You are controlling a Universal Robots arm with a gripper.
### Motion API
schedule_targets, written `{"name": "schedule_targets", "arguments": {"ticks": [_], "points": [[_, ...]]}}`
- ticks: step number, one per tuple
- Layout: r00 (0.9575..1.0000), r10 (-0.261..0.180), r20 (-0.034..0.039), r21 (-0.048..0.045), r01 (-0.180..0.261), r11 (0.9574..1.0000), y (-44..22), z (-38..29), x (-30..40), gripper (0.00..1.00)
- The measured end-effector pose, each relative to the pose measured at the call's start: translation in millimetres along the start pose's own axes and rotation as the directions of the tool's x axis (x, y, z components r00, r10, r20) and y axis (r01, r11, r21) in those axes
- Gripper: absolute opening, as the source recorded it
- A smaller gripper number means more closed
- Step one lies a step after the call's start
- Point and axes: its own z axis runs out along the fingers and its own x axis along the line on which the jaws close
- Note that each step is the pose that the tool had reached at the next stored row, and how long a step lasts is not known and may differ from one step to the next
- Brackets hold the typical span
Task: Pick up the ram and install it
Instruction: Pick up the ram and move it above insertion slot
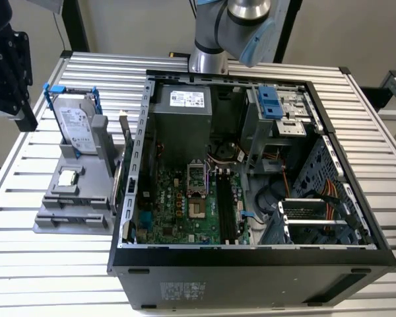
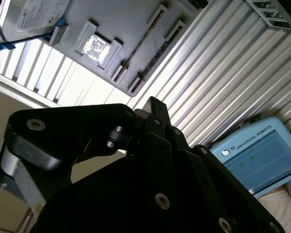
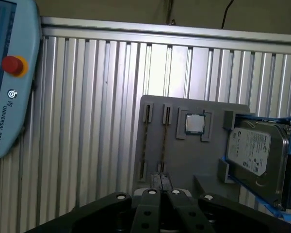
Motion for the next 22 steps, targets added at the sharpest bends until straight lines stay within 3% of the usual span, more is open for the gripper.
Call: {"name": "schedule_targets", "arguments": {"ticks": [21, 22], "points": [[1.0000, 0.000, 0.0000, -0.0001, 0.000, 1.0000, 0.0, 0.8, 0.0, 0.00], [1.0000, 0.000, -0.0001, -0.0002, 0.000, 1.0000, 0.0, 0.7, 0.0, 1.00]]}}
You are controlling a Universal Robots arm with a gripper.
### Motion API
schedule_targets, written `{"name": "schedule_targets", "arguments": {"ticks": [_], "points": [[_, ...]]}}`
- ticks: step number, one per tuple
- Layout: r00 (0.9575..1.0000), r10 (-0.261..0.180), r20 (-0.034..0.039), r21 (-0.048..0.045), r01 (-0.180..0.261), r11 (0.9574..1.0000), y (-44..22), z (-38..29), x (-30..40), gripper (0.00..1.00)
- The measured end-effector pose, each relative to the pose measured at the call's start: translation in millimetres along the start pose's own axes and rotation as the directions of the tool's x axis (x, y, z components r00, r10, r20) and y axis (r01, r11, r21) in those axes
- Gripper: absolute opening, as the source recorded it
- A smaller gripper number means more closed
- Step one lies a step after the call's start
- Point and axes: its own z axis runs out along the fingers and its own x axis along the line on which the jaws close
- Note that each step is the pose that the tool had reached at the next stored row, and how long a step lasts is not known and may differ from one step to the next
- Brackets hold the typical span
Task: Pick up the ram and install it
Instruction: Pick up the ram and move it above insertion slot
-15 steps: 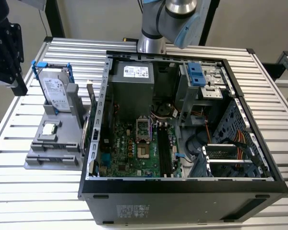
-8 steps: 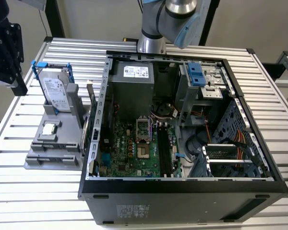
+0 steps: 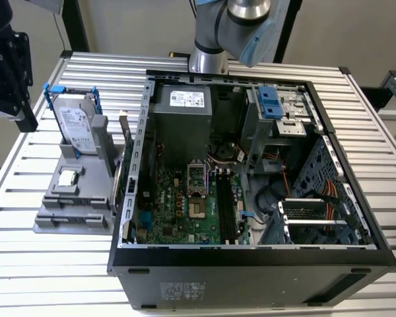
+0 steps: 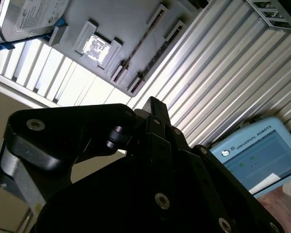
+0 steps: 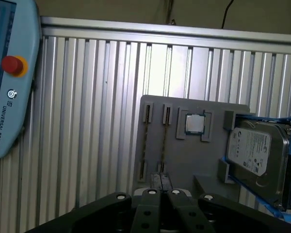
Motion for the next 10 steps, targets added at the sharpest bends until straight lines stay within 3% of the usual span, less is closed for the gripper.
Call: {"name": "schedule_targets", "arguments": {"ticks": [10], "points": [[1.0000, 0.000, 0.0001, -0.0004, 0.000, 1.0000, -0.1, 0.5, -0.1, 1.00]]}}
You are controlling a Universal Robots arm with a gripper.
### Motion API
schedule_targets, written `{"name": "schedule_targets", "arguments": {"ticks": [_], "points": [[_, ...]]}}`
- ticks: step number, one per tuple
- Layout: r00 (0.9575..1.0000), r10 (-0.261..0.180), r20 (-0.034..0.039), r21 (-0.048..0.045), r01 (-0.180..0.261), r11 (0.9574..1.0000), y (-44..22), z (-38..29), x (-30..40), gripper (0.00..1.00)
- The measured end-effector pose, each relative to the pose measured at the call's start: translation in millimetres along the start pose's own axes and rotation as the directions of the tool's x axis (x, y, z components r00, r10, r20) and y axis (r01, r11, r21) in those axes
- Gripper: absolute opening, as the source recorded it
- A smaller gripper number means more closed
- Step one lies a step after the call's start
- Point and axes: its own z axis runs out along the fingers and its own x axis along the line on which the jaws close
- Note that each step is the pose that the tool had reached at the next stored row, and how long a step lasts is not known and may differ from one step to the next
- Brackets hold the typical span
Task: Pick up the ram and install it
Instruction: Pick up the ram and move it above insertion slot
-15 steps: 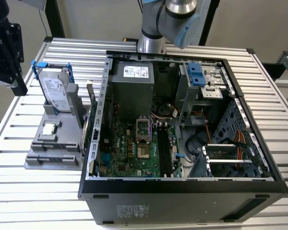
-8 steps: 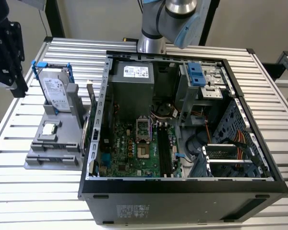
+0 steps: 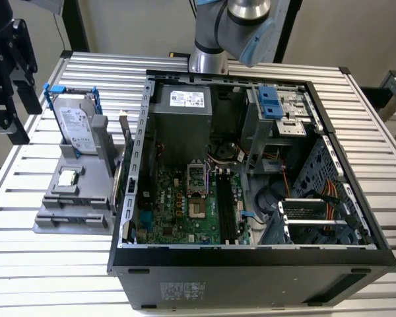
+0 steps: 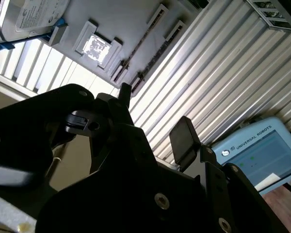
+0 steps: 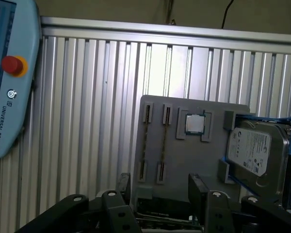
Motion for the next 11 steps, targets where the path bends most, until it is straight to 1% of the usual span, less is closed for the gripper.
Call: {"name": "schedule_targets", "arguments": {"ticks": [4, 11], "points": [[1.0000, 0.000, -0.0001, -0.0002, 0.000, 1.0000, 0.1, 1.8, 0.0, 1.00], [1.0000, 0.000, 0.0001, 0.0002, 0.000, 1.0000, 0.0, 2.8, 0.0, 1.00]]}}
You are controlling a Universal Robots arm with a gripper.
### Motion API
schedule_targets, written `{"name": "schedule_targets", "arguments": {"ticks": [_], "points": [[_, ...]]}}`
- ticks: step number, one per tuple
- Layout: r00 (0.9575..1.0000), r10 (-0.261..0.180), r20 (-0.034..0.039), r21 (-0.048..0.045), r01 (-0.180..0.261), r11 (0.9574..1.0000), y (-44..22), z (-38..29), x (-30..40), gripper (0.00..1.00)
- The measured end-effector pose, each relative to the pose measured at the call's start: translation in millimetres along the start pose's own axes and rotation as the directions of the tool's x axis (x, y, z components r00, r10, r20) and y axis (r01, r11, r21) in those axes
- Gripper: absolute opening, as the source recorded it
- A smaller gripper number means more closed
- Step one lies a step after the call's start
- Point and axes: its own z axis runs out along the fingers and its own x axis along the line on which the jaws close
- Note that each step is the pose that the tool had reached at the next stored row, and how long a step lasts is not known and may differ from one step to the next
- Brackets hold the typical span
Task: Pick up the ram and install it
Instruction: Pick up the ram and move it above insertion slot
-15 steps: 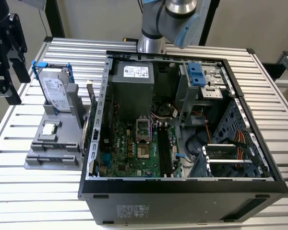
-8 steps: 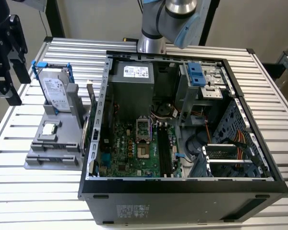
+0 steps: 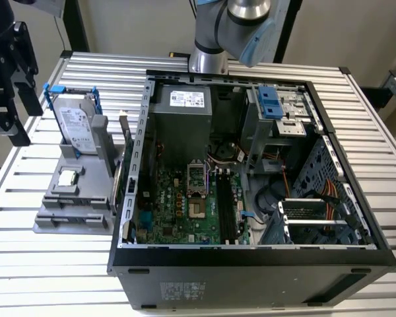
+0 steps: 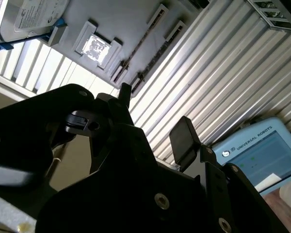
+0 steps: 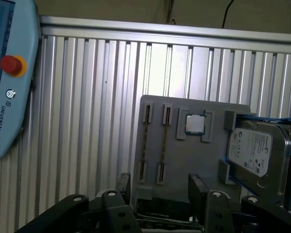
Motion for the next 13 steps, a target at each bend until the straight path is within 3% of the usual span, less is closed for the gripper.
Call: {"name": "schedule_targets", "arguments": {"ticks": [13], "points": [[1.0000, 0.000, 0.0000, -0.0003, 0.000, 1.0000, -0.1, 9.1, -0.2, 1.00]]}}
